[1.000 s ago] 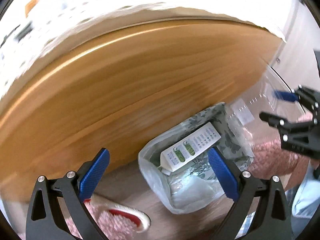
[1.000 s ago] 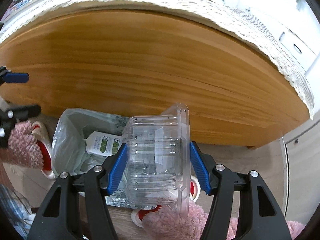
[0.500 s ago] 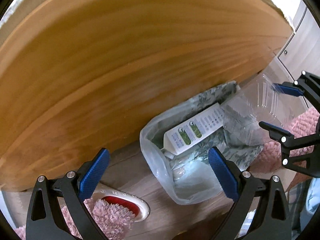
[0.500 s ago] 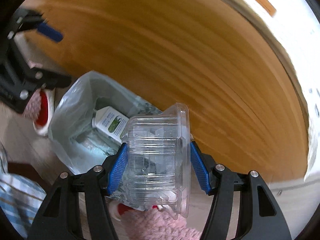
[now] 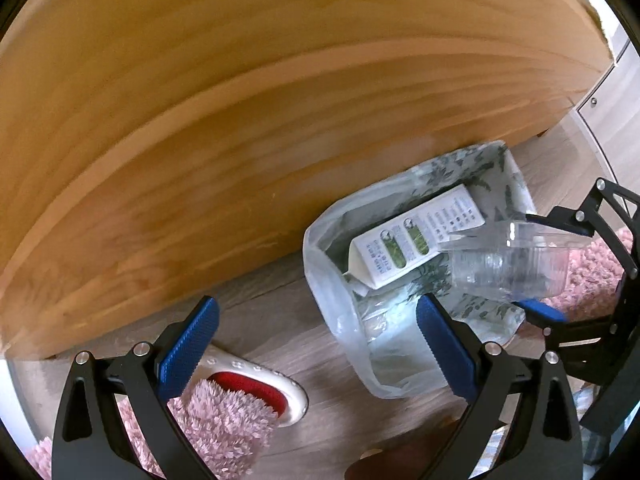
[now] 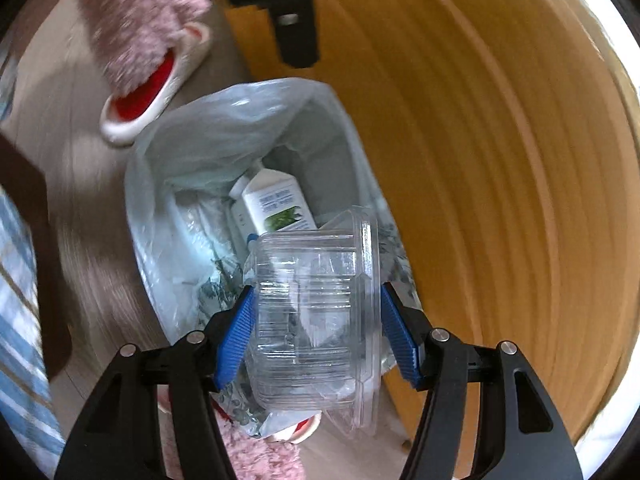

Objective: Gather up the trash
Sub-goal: 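Lower the clear plastic container with the right tool into the trash bag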

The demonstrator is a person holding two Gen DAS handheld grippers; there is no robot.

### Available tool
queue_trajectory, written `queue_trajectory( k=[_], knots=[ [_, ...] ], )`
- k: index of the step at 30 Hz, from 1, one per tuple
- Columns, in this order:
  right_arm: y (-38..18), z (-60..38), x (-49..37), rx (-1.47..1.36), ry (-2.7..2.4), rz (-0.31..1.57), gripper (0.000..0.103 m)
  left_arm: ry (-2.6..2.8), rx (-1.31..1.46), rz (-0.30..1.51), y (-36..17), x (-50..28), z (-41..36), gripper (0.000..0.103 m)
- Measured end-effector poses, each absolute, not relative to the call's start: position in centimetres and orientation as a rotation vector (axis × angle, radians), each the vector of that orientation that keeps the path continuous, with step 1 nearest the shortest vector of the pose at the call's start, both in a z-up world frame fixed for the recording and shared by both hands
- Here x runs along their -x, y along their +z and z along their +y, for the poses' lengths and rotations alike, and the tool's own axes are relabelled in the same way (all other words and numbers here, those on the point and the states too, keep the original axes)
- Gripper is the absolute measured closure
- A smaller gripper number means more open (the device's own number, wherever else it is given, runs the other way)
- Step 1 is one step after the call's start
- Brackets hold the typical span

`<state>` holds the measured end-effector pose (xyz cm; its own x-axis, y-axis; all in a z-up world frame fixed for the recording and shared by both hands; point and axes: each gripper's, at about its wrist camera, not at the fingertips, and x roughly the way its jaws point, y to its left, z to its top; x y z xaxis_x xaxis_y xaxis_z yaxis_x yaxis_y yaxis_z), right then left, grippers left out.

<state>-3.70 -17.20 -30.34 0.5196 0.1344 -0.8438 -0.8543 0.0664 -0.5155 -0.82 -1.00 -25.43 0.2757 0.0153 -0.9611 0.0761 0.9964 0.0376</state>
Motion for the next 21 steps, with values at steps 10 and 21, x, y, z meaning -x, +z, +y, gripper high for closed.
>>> queue_trajectory(
  k=[10, 21],
  knots=[
    [-35.4, -17.9, 4.2, 1.490, 0.979, 0.699, 0.043, -0.026, -0.102, 1.333, -26.5, 0.4, -1.2, 0.008],
    [-39.1, -18.1, 2.8, 1.567, 1.107, 0.800, 0.043, -0.031, -0.121, 1.384, -27.9, 0.1, -1.3, 0.008]
  ],
)
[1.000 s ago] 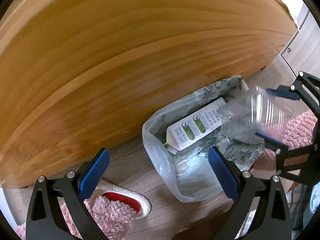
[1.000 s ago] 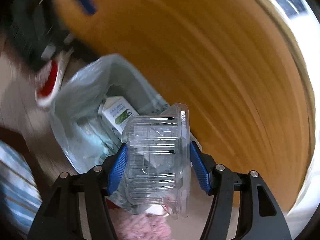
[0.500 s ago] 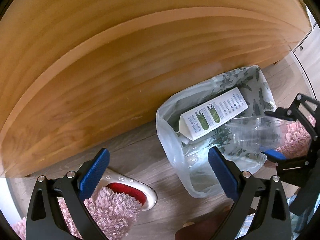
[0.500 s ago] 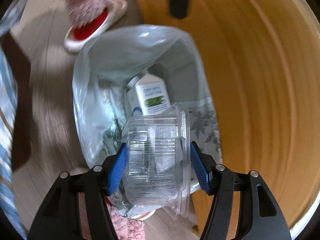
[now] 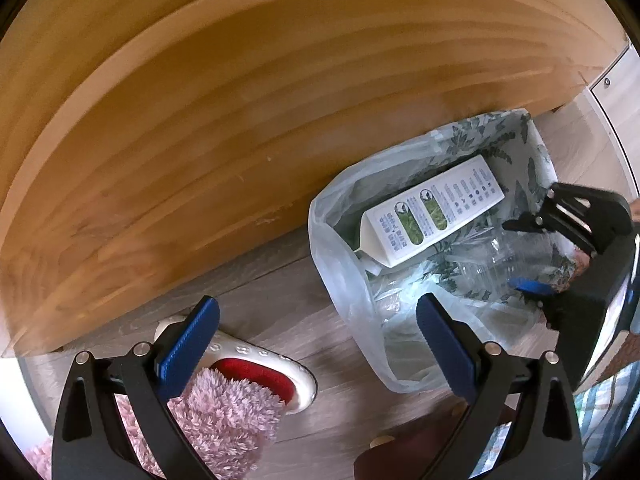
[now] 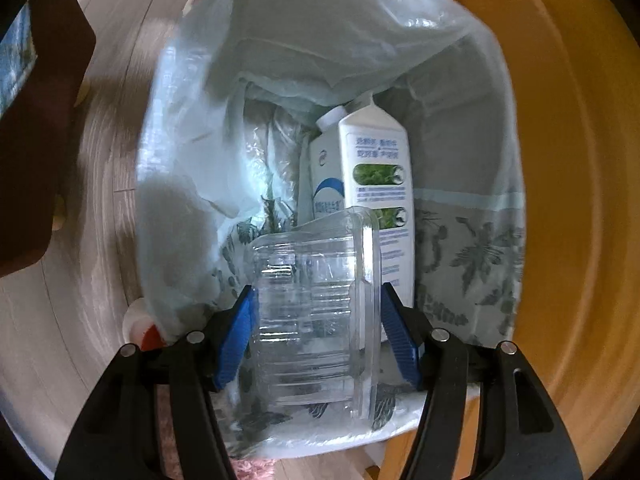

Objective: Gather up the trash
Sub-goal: 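Lower the clear plastic container with the right tool into the trash bag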

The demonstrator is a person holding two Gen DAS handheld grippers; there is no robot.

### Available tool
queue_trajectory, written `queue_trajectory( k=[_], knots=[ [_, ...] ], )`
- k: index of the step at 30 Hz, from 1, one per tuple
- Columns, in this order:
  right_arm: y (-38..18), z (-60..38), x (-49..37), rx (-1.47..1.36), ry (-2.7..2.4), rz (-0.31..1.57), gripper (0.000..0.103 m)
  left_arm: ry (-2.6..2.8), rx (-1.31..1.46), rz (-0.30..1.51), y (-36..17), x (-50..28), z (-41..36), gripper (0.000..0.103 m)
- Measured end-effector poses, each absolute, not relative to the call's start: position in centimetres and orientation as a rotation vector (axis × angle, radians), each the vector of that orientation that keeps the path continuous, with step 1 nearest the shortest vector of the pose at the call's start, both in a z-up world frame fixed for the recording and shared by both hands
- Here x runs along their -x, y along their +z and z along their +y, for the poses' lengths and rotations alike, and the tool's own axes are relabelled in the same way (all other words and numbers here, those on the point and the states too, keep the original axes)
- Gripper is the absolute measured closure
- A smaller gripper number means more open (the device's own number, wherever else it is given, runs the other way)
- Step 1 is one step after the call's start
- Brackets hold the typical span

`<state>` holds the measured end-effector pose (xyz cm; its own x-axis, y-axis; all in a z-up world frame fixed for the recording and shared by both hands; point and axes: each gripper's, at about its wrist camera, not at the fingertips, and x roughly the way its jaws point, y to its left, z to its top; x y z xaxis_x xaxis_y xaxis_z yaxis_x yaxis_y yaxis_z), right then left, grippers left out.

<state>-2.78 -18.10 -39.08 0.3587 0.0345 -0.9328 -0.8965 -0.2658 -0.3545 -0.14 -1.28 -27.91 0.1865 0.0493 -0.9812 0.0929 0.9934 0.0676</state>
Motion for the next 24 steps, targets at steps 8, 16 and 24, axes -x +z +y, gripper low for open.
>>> queue_trajectory(
  k=[8, 16, 24],
  knots=[
    [-40.4, -17.4, -0.1, 1.443, 1.159, 0.983, 0.042, -0.032, -0.143, 1.408, -28.8, -0.4, -1.4, 0.008],
    [-41.6, -17.5, -1.5, 1.354, 1.173, 1.159, 0.042, -0.026, -0.144, 1.421, -29.1, -0.7, -1.1, 0.008],
    [-42.3, -17.3, -1.1, 1.376, 1.148, 1.182, 0.041, -0.028, -0.150, 1.430, -29.3, -0.6, -1.4, 0.008]
  ],
)
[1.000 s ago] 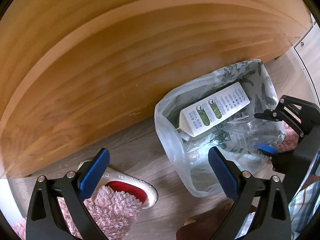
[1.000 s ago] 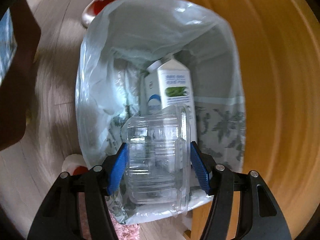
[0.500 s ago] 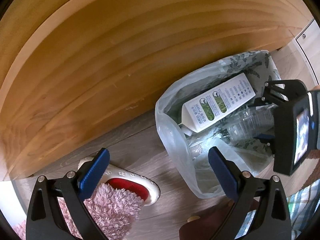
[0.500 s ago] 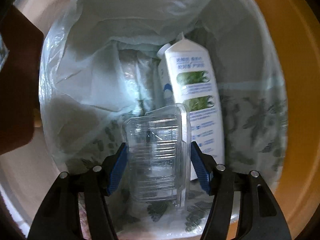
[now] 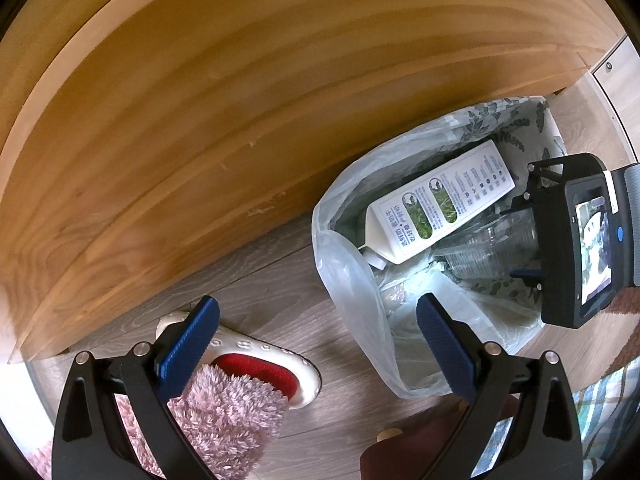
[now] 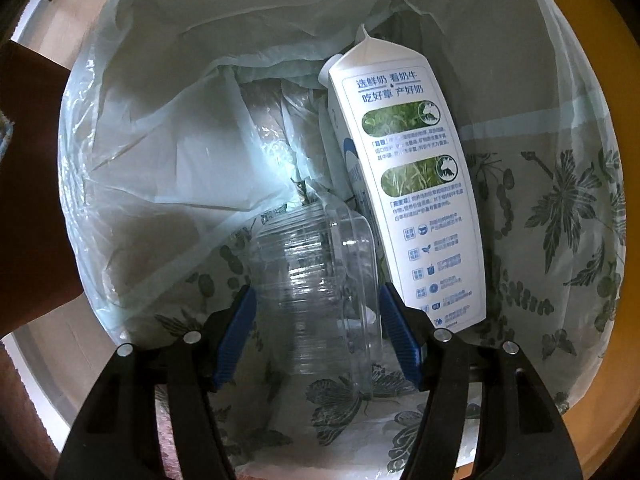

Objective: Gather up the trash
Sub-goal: 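Lower the clear plastic container with the right tool into the trash bag, then open the right tool to release the clear container into the bag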

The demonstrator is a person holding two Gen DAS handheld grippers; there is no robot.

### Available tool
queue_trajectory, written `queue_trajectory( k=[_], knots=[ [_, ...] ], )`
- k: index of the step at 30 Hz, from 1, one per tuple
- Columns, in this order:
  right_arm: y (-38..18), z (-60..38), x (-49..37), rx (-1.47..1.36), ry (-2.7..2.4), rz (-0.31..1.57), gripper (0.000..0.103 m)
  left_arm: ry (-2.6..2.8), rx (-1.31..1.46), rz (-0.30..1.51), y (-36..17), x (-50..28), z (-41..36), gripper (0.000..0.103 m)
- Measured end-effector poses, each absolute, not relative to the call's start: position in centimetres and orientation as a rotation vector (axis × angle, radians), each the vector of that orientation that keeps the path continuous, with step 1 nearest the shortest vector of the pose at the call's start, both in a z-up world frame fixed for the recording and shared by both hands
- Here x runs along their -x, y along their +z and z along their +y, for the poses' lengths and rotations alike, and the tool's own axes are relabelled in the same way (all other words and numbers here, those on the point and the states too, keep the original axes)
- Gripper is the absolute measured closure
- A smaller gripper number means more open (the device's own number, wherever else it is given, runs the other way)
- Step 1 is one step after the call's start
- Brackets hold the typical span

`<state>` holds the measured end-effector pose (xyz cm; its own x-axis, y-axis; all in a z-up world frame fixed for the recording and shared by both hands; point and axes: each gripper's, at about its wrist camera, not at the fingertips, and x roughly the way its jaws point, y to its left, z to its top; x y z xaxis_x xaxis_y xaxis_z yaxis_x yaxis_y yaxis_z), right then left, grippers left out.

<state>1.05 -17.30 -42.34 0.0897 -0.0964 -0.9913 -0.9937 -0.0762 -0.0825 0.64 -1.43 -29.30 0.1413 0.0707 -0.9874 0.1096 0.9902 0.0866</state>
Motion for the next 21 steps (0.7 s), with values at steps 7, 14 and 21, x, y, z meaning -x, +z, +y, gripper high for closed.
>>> queue_trajectory(
  k=[7, 14, 21],
  knots=[
    [-43.4, -16.9, -2.1, 1.322, 1.082, 1.261, 0.033, -0.034, -0.159, 1.435, -29.4, -0.4, -1.9, 0.008],
    [-42.8, -17.0, -2.1, 1.311, 1.052, 1.278, 0.029, -0.033, -0.166, 1.439, -29.4, -0.2, -2.2, 0.008],
    [-41.0, -18.0, -1.5, 1.309, 1.012, 1.276, 0.029, -0.024, -0.163, 1.446, -29.6, -0.2, -1.9, 0.008]
  ],
)
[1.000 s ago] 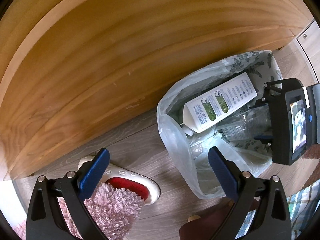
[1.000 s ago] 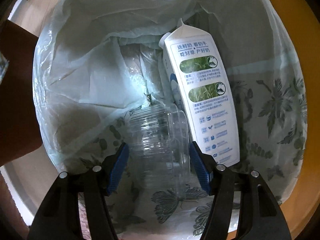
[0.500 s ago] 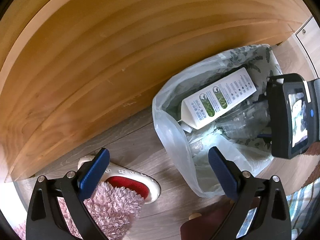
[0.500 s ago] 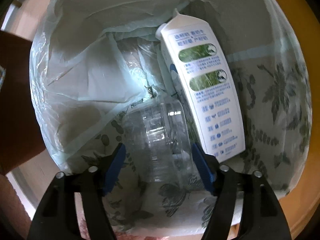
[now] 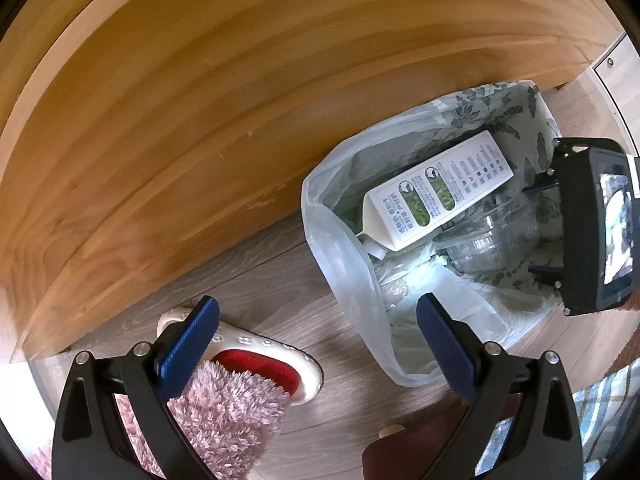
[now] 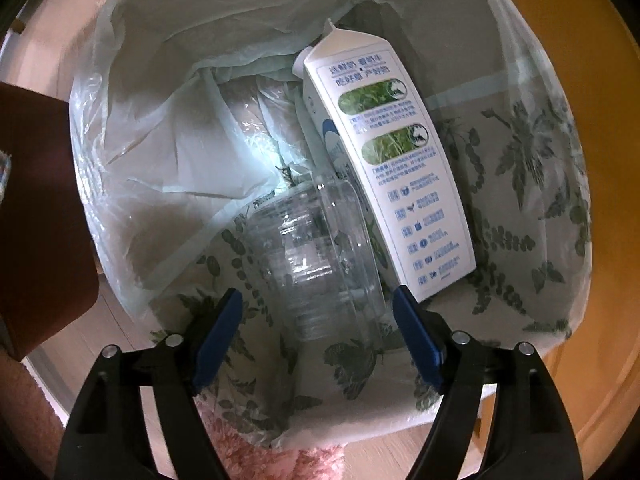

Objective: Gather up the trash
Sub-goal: 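Open the right tool to release the clear container into the bag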

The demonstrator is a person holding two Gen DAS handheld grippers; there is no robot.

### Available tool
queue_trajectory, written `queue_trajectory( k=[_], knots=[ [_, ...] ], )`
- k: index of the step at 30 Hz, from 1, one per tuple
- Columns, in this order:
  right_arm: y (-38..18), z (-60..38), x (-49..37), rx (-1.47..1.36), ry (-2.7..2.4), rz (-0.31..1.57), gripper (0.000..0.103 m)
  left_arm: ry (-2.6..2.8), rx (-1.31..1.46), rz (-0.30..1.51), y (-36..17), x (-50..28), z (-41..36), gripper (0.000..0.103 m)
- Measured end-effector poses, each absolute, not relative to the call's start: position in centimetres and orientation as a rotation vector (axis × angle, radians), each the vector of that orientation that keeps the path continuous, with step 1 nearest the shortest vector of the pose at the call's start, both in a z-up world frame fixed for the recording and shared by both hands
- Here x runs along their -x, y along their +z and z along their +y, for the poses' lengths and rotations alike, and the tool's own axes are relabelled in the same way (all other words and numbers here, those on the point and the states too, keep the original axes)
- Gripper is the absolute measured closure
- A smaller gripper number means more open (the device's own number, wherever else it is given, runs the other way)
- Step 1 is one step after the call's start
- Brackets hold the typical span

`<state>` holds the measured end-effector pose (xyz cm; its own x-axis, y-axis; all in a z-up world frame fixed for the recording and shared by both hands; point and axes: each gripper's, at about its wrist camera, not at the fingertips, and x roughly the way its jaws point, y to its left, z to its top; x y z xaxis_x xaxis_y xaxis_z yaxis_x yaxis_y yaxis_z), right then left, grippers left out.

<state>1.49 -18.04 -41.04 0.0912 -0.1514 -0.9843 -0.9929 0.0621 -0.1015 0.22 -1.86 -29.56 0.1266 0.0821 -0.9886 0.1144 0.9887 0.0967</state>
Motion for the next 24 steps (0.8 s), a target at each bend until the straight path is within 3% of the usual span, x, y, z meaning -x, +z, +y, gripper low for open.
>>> queue_trajectory(
  k=[5, 9, 11, 17, 19, 24],
  knots=[
    [-40.4, -19.0, -2.1, 1.261, 0.991, 1.317, 0.029, -0.028, -0.176, 1.444, -29.6, -0.2, -2.0, 0.008],
    [-40.6, -19.6, -2.8, 1.265, 0.982, 1.371, 0.052, -0.032, -0.189, 1.443, -29.6, -0.3, -2.1, 0.008],
    [-41.0, -19.9, -2.7, 1.305, 0.965, 1.368, 0.055, -0.032, -0.187, 1.444, -29.7, -0.2, -2.1, 0.008],
    [-40.4, -19.5, -2.4, 1.298, 0.958, 1.356, 0.054, -0.036, -0.179, 1.442, -29.6, -0.3, -2.1, 0.008],
    [-40.1, -19.4, -2.3, 1.284, 0.942, 1.370, 0.041, -0.040, -0.184, 1.439, -29.5, -0.3, -2.2, 0.008],
    [-38.2, -19.2, -2.2, 1.260, 0.913, 1.314, 0.031, -0.050, -0.184, 1.427, -29.1, -0.3, -2.3, 0.008]
  ],
)
